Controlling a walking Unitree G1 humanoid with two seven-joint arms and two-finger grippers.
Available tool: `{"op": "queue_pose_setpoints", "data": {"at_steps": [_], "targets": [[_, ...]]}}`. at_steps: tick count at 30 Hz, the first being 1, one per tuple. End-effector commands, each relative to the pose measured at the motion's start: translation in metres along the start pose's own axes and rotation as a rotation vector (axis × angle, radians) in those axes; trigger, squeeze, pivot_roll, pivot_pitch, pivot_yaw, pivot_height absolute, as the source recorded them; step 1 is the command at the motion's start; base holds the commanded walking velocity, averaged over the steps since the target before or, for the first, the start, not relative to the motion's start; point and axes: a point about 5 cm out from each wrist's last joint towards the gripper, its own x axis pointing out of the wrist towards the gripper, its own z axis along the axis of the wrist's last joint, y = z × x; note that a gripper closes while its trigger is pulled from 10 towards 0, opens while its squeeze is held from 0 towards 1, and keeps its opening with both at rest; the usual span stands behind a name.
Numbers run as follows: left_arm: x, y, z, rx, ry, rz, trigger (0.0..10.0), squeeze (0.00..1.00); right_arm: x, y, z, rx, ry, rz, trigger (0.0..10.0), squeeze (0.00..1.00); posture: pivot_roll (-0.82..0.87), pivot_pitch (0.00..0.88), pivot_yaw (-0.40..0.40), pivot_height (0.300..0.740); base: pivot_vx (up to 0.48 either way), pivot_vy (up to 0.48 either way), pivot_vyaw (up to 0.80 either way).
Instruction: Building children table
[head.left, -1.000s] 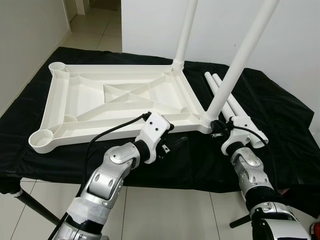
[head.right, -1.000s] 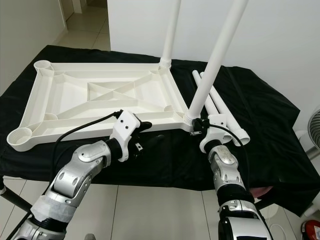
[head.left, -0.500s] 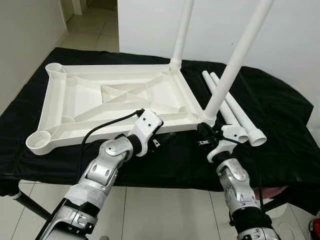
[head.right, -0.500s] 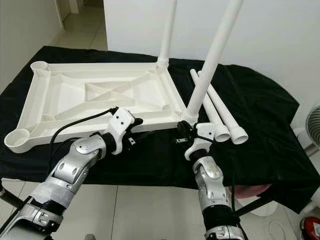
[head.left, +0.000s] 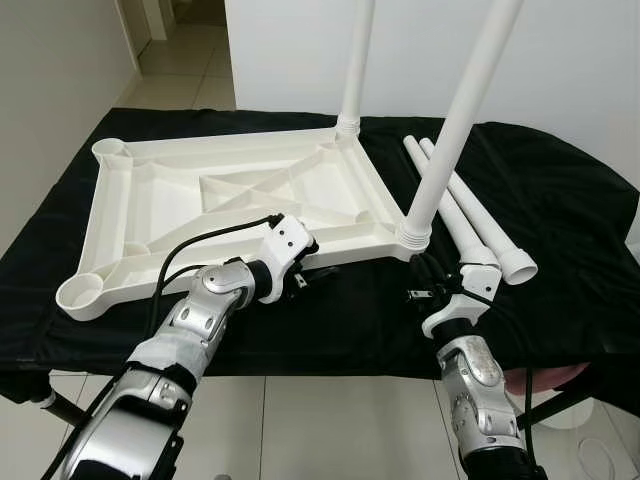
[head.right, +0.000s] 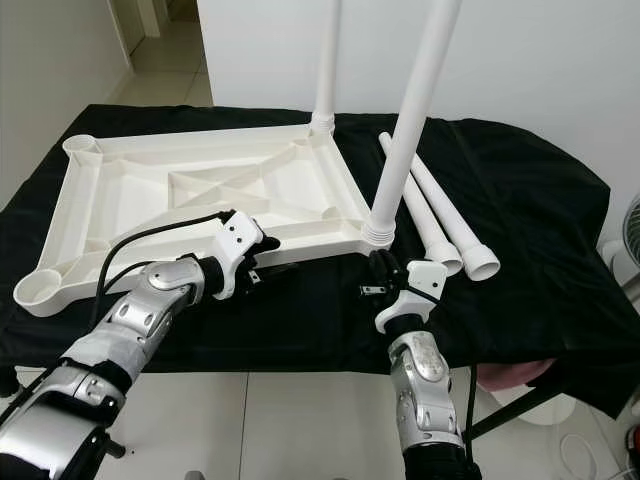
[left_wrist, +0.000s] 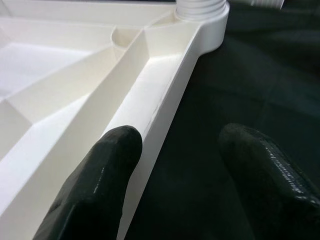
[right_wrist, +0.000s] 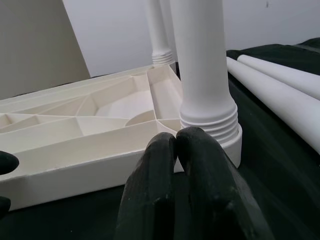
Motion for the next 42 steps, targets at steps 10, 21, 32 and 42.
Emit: {"op": "queue_pose_setpoints", "data": {"at_steps": [10,21,32,42], "targets": [[-0.003,0.028,-0.017,-0.063,0.128,0.222,10.0,0.0,-0.005,-0.003,0.003,0.003,0.008,-0.049,10.0,0.0,-0.15,0.0,0.043,0.74,0.0,0.0,0.0],[-0.009,0.039,-0.027,-0.132,0.166,0.336,10.0,0.0,-0.008,0.005,0.001,-0.004,0.03,-0.009,10.0,0.0,-0.15,0.0,0.03,0.74,0.0,0.0,0.0],[-0.006,0.039,-0.027,-0.157,0.151,0.379,10.0,0.0,-0.007,0.005,0.002,-0.007,0.04,0.004,10.0,0.0,-0.15,0.0,0.021,0.74,0.0,0.0,0.0],[-0.002,0.036,-0.026,-0.162,0.132,0.36,9.2,0.0,-0.006,0.007,0.002,-0.007,0.047,0.006,10.0,0.0,-0.15,0.0,0.02,0.74,0.0,0.0,0.0]]}}
